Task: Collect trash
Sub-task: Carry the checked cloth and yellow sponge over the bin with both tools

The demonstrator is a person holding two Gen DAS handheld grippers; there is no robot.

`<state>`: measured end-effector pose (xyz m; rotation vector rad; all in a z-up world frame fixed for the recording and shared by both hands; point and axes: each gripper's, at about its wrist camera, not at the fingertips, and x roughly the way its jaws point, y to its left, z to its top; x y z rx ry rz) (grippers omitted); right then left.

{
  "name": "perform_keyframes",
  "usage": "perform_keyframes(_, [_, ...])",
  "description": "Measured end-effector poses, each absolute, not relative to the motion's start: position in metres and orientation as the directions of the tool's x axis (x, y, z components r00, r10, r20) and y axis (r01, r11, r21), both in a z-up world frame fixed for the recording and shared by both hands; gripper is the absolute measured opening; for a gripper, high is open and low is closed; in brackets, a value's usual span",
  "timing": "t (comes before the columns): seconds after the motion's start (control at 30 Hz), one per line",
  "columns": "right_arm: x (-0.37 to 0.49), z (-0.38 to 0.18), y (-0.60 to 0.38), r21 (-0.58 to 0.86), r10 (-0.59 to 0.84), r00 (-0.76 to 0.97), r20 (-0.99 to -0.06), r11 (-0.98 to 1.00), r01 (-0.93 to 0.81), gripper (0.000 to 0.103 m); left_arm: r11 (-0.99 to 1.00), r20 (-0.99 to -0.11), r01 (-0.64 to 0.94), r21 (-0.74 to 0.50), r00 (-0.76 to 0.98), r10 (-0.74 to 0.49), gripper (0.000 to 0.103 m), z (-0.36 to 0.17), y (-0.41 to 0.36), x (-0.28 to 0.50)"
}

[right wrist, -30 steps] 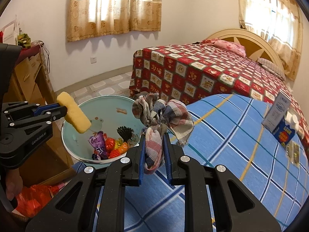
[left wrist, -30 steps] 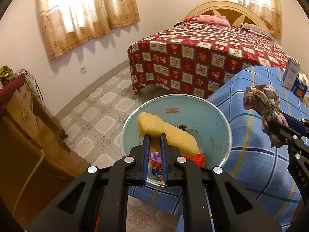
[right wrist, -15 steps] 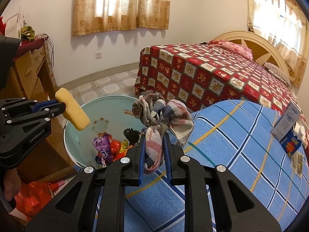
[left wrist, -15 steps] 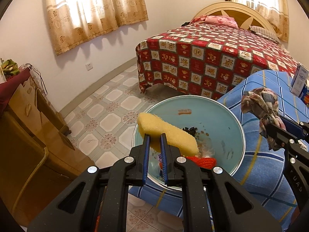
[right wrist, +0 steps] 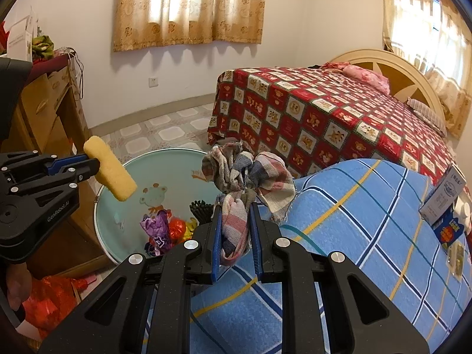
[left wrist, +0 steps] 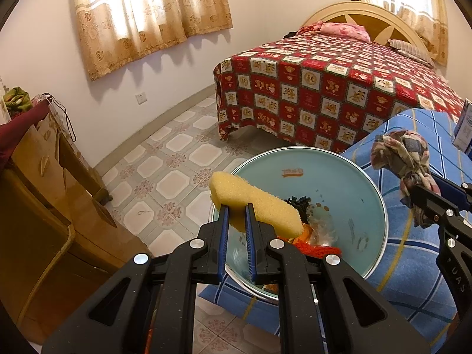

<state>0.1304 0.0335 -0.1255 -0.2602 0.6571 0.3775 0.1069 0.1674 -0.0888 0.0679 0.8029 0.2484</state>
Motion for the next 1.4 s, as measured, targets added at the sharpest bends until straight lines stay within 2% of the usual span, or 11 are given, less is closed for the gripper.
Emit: perform_keyframes(1.4, [0.154,-0.135,0.055,-0.121,0.269,0.703,-0.658,0.884,-0.452,0.018,0.962,-0.706,-0.235,0.142,0.656,0.265,0.011,-0.096,0.180,0.128])
